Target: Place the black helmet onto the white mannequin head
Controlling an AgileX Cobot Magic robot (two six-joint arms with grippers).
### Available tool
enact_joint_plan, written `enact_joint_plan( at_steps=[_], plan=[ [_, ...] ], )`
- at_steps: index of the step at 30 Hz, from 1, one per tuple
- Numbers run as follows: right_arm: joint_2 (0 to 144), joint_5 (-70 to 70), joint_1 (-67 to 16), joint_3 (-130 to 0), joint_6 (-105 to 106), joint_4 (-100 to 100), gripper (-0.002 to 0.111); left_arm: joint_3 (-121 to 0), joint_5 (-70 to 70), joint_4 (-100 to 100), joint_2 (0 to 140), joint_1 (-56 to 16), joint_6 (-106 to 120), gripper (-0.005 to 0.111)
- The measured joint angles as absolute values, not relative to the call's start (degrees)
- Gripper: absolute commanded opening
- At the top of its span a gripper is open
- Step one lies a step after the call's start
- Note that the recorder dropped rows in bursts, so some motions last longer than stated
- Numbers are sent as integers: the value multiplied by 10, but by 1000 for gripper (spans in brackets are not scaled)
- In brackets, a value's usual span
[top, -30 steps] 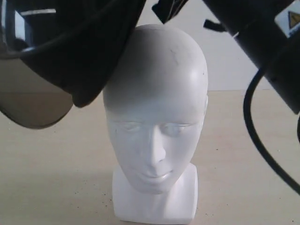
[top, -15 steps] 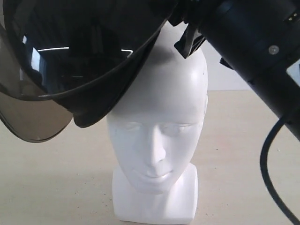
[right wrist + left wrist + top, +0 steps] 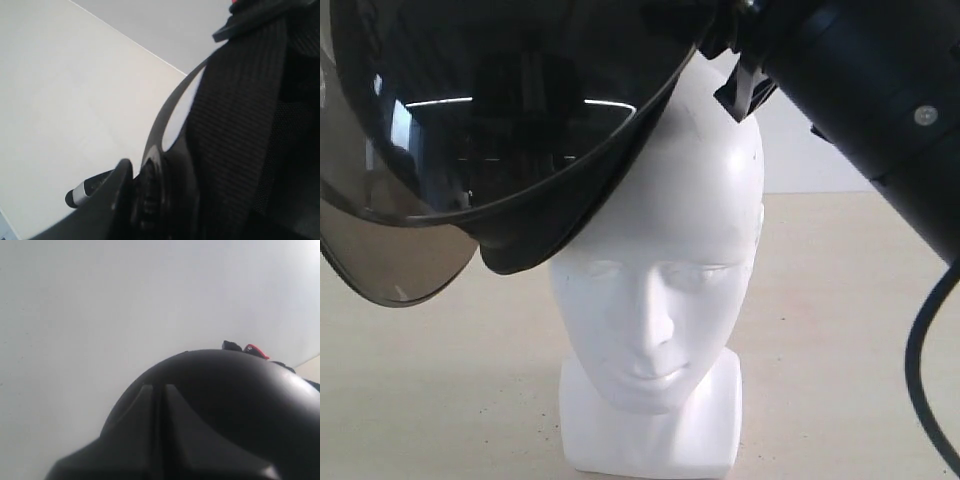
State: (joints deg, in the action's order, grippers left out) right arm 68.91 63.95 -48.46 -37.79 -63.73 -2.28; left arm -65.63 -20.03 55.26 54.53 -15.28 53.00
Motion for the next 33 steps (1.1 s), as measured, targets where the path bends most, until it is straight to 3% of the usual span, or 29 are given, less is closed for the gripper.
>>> enact_joint_plan(
  at_steps=[13, 33],
  plan=[
    [679, 674, -485, -338, -625, -8, 0, -741, -270, 617, 641, -153, 639, 4],
    [625, 646, -485, -288, -530, 55, 0, -754, -295, 724, 704, -153, 742, 4]
  ],
)
